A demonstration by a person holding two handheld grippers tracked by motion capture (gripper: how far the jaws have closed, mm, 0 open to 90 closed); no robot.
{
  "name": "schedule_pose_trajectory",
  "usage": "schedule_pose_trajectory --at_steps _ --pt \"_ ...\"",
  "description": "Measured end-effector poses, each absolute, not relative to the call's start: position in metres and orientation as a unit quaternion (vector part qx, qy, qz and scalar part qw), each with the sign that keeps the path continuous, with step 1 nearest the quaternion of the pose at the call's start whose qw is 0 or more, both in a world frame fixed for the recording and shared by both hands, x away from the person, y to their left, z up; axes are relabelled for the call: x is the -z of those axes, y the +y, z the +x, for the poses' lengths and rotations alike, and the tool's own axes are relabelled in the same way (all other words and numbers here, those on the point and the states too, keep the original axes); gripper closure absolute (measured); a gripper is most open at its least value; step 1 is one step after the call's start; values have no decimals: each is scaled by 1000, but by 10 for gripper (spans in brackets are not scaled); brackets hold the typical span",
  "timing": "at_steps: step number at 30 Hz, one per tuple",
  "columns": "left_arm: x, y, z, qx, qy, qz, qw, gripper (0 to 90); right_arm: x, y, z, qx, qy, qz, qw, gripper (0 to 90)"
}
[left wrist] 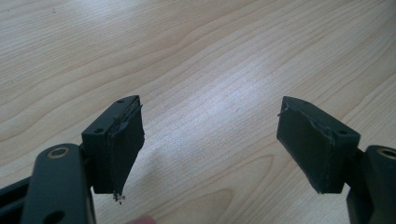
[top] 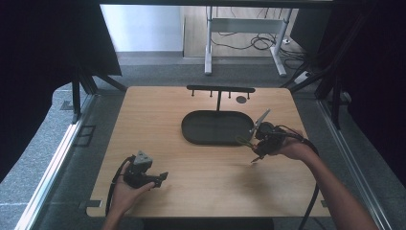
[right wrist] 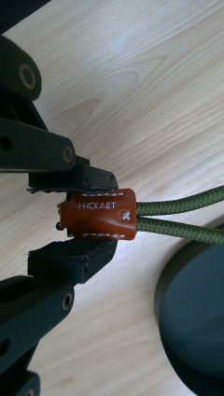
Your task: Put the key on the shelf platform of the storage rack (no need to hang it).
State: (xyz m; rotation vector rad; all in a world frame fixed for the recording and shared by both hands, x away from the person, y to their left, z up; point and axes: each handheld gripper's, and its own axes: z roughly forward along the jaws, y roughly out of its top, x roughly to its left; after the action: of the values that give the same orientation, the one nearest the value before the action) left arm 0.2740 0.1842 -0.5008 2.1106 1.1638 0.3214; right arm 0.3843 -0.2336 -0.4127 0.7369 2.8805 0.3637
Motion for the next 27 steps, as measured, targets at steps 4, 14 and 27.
schedule_pose_trajectory --at_steps 4,14,27 --pt "501 185 274 -123 452 812 348 231 407 -232 388 -123 958 246 77 667" --pt "501 186 274 -123 454 811 348 231 395 -227 399 -124 959 240 84 667" --pt "500 188 274 -123 456 810 349 231 383 -223 417 -125 956 249 96 667"
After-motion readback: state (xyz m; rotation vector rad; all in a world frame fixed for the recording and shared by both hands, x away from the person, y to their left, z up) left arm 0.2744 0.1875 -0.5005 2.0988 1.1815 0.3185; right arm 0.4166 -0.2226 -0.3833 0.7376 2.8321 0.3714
